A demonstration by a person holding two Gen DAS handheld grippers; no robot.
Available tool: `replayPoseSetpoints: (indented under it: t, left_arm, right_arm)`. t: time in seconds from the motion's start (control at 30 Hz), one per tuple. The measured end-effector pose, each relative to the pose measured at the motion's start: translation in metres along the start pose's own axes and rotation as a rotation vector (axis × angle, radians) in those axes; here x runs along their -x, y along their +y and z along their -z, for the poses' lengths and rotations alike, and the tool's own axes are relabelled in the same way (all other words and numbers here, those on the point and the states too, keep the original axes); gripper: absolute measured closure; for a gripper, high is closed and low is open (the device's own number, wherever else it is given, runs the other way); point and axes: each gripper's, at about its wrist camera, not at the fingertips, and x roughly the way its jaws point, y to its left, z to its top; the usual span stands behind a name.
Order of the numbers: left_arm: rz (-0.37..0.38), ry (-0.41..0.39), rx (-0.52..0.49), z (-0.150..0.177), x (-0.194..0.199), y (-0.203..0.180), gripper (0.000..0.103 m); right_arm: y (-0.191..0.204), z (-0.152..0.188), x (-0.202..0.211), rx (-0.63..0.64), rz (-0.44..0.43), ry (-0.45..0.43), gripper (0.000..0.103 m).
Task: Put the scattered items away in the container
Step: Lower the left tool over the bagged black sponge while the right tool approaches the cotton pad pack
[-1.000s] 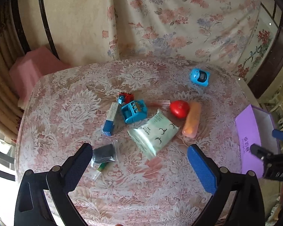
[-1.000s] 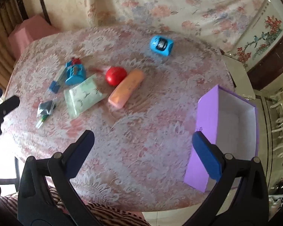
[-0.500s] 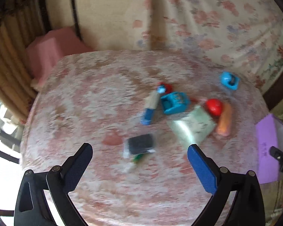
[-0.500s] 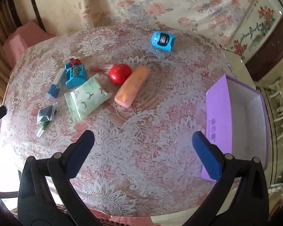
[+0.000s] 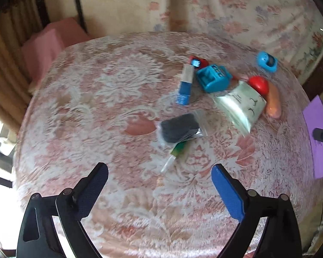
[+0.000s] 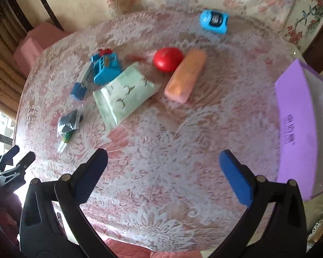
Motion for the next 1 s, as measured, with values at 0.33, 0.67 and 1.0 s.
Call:
replayPoseSetpoints:
  t: [0.33,0.67,1.0]
  left_arm:
    - [0.158,-0.005,-0.144,-0.035,-0.058,-0.021,0.006]
    - [0.161,0.016,-0.371,-0.050,-0.099,-0.030,0.014]
    - [0.202,0.037,-0.572,-0.052,-0.114,-0.048,0.017]
  right_arm:
    - [0.016,0.001,-0.045,0.012,-0.037,0.019,0.008]
    - [0.023,-0.014,-0.079,-0.081,-0.118,0.041,0.015]
    - [0.032,-0.019,-0.099,-0.110,-0.133,0.089,0.015]
